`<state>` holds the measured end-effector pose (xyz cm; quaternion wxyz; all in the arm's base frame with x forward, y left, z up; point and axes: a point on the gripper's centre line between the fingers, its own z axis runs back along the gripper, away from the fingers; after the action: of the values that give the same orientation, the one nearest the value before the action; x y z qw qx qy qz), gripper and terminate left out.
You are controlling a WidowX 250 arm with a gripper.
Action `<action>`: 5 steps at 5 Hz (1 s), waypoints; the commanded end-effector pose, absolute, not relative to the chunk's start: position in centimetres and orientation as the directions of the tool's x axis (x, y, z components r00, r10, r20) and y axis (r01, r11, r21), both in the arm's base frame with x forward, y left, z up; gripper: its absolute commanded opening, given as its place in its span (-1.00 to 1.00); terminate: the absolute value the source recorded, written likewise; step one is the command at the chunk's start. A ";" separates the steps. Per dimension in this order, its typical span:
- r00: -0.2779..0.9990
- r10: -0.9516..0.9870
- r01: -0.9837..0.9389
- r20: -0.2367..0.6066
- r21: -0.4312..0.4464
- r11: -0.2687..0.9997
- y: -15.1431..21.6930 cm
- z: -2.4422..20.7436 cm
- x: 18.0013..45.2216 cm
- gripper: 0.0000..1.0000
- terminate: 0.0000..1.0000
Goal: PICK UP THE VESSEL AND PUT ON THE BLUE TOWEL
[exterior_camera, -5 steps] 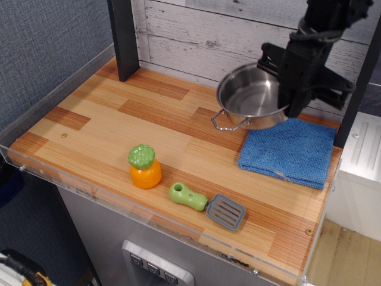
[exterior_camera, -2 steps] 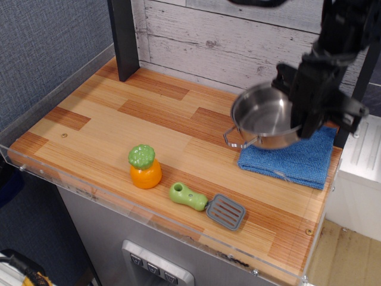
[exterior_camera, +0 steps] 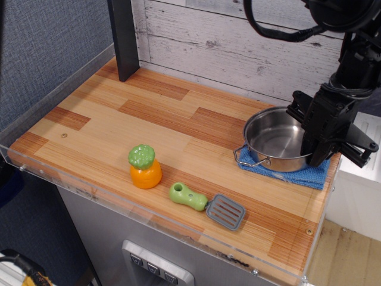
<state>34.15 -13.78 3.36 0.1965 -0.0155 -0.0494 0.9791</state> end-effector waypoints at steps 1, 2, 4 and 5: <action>-0.941 0.338 -0.334 -0.032 -0.091 -0.938 -13.3 4.9 32.7 1.00 -1.00; -0.953 0.302 -0.299 -0.025 -0.092 -0.950 -13.1 5.0 32.7 1.00 -1.00; -0.966 0.257 -0.254 -0.030 -0.081 -0.964 -12.7 5.5 33.1 1.00 -1.00; -0.964 0.261 -0.258 -0.044 -0.055 -0.964 -12.7 6.1 33.3 1.00 -1.00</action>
<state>33.21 -12.32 2.61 0.1303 0.0156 -0.0330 0.9908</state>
